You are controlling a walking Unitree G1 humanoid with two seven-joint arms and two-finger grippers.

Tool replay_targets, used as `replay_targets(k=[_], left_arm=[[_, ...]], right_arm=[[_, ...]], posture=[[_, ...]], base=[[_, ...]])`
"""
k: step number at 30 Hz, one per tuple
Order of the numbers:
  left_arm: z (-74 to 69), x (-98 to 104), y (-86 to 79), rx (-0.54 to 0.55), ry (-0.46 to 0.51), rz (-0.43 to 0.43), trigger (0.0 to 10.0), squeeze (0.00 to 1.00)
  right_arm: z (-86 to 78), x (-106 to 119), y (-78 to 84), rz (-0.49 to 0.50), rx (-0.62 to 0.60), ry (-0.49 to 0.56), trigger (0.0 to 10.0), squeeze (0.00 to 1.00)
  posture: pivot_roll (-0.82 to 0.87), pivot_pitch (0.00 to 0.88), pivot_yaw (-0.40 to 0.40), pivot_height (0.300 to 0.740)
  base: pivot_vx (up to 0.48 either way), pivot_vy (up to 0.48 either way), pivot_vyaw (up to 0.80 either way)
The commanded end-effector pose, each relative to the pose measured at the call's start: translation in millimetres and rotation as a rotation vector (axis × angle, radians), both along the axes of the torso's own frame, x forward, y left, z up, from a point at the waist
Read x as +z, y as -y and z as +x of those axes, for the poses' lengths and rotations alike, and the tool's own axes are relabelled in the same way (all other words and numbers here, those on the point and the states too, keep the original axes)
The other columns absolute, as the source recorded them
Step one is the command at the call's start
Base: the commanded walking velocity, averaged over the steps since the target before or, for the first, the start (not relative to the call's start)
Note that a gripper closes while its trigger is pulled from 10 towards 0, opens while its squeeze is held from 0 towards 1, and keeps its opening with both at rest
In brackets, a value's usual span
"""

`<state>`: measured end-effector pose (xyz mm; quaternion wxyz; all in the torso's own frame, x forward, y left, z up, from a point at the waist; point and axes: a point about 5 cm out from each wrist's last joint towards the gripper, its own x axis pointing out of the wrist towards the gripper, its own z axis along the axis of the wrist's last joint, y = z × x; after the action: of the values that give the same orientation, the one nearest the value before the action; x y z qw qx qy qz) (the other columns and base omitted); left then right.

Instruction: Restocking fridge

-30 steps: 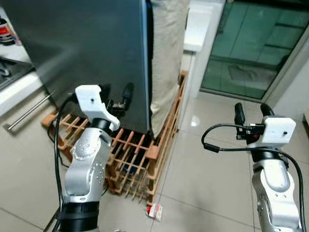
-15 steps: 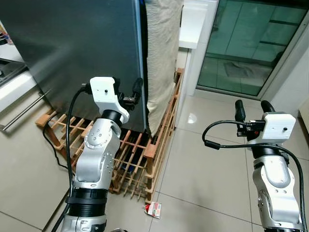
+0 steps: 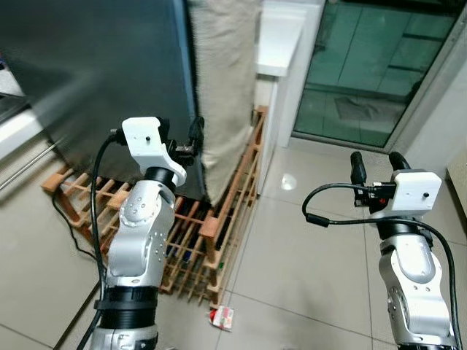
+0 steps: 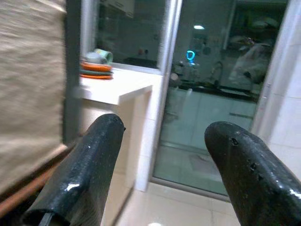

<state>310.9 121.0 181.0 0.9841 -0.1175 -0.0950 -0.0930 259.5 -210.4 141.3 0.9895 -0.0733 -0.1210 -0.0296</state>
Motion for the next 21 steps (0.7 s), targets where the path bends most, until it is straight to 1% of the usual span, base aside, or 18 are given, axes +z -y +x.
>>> replay_targets(k=[1,2,3,5,12,21], left_arm=[[0.3,4.1,-2.1,0.017,0.016,0.023,10.0,0.0],[1.5,4.0,-1.6,0.019,0.013,0.024,10.0,0.0],[3.2,2.9,-0.1,0.016,0.003,0.042,10.0,0.0],[7.4,1.2,-1.6,0.04,-0.017,0.048,10.0,0.0],[8.3,3.0,-0.5,0.041,-0.009,0.057,10.0,0.0],[5.9,2.3,6.9,0.011,-0.011,0.07,10.0,0.0]], right_arm=[[0.9,0.7,-1.2,0.001,0.006,0.006,10.0,0.0],[0.9,0.5,-1.5,0.001,0.007,0.005,10.0,0.0],[0.8,0.4,-1.7,0.001,0.008,0.004,10.0,0.0],[0.8,0.6,-2.7,0.004,0.01,0.006,10.0,0.0],[1.1,1.3,-2.0,-0.011,0.008,0.006,10.0,0.0],[0.9,0.4,-1.4,-0.006,0.006,0.002,10.0,0.0]], posture=[[-0.16,0.0,0.023,0.74],[-0.16,0.0,0.023,0.74],[-0.16,0.0,0.023,0.74],[-0.16,0.0,0.023,0.74],[-0.16,0.0,0.023,0.74],[-0.16,0.0,0.025,0.74]], base=[[0.0,-0.48,0.0],[0.0,-0.48,0.0],[0.0,-0.48,0.0],[0.0,0.0,0.0],[0.0,0.0,0.0],[0.0,0.0,0.67]])
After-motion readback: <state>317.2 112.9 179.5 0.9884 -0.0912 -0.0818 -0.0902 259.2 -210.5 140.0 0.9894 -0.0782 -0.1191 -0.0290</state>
